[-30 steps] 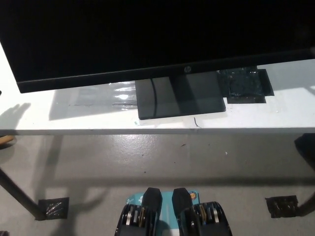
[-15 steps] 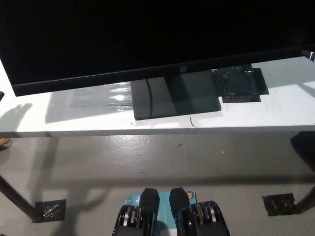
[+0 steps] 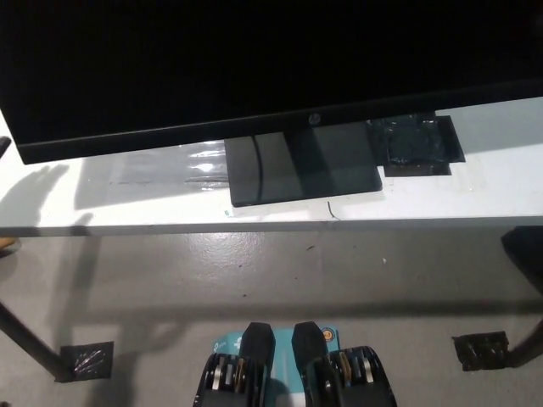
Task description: The monitor is placed at the center of the table and the robot uses both its hand to grab the left and right sides of the monitor to tilt the angle of the monitor downwards
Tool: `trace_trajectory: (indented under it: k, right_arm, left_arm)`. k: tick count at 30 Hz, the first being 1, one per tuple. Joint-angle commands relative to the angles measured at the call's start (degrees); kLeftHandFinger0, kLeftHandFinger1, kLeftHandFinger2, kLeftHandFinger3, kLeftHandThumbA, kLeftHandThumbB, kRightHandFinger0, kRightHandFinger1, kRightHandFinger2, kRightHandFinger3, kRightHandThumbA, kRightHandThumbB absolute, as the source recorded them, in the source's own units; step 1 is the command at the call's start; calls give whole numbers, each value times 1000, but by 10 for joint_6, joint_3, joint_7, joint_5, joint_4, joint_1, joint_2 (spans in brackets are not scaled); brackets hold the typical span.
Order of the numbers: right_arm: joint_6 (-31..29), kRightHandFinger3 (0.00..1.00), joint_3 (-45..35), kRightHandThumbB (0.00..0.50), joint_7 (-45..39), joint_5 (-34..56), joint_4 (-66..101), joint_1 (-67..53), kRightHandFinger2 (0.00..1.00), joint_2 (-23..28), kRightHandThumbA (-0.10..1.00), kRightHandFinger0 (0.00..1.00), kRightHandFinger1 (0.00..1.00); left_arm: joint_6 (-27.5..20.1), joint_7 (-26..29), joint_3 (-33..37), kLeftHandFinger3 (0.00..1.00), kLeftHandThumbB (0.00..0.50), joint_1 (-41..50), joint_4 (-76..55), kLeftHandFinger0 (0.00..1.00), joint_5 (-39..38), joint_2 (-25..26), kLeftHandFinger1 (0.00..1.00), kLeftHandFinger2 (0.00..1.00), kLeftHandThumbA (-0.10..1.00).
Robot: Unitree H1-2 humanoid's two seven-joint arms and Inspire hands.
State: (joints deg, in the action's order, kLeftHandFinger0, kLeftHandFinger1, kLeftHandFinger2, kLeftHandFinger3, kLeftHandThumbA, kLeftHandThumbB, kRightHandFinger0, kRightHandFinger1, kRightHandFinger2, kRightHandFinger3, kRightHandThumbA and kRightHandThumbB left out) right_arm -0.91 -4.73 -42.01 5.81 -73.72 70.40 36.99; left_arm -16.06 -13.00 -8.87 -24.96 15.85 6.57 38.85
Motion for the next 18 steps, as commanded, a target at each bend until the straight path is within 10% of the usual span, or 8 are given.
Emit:
trace_trajectory:
  k: [1, 5, 7, 13, 14, 18]
  right_arm:
    - [-9, 1000, 3, 499, -53, 12, 34, 59, 1000, 21, 723, 1000, 1000]
    - [-30, 1000, 12, 500, -34, 1, 41, 63, 1000, 22, 704, 1000, 1000]
    - [-46, 1000, 29, 362, -20, -17, 54, 74, 1000, 19, 599, 1000, 1000]
    - [-60, 1000, 55, 321, -19, -32, 57, 86, 1000, 19, 575, 1000, 1000]
    - [-50, 1000, 56, 459, -23, -29, 54, 91, 1000, 11, 583, 1000, 1000]
    - [-52, 1000, 68, 500, -17, -41, 51, 87, 1000, 5, 617, 1000, 1000]
  left_arm:
    - [1, -17, 0, 1000, 448, -30, -5, 1000, -15, 32, 1000, 1000, 773]
    - [10, -19, 6, 1000, 466, -36, -9, 1000, -5, 32, 1000, 1000, 795]
    - [7, -23, 24, 1000, 449, -56, -9, 1000, 25, 39, 1000, 1000, 817]
    - [41, -44, 45, 1000, 463, -88, -7, 1000, 23, 46, 1000, 1000, 777]
    - [36, -54, 65, 1000, 459, -128, 14, 1000, 39, 48, 1000, 1000, 720]
    - [12, -51, 99, 1000, 425, -172, 55, 1000, 64, 48, 1000, 1000, 668]
